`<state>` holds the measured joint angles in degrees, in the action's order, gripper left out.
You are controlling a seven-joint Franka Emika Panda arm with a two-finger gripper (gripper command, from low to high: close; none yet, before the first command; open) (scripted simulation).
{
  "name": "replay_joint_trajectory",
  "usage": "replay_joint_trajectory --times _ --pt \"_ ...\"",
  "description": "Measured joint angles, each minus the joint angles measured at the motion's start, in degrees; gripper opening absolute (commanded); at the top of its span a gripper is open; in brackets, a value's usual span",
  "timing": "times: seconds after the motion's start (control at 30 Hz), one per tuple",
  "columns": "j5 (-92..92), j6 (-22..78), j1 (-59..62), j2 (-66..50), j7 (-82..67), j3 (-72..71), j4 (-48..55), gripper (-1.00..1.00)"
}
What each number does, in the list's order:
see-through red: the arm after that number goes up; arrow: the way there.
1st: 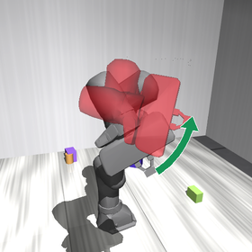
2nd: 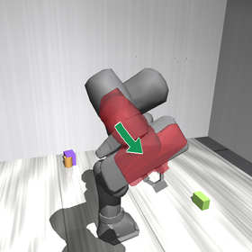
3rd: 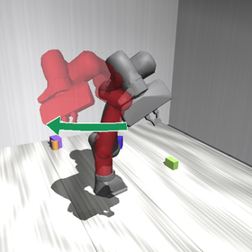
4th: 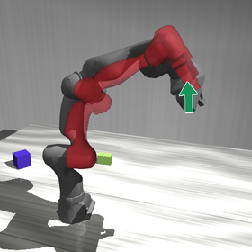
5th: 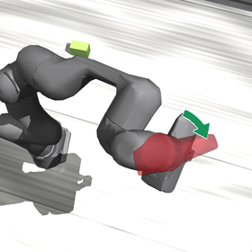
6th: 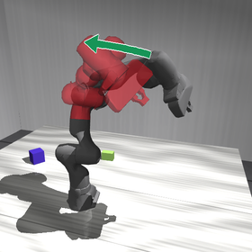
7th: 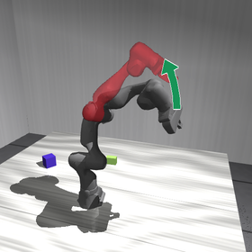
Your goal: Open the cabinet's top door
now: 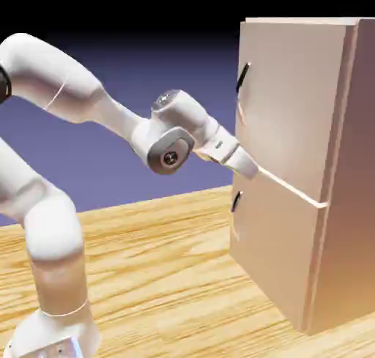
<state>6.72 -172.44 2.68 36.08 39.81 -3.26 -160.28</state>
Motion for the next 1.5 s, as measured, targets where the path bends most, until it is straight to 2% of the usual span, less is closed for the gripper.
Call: replay_joint_trajectory --times 1.5 --pt "112.15 26.12 56.21 56.99 -44.08 -54.35 12.04 0.0"
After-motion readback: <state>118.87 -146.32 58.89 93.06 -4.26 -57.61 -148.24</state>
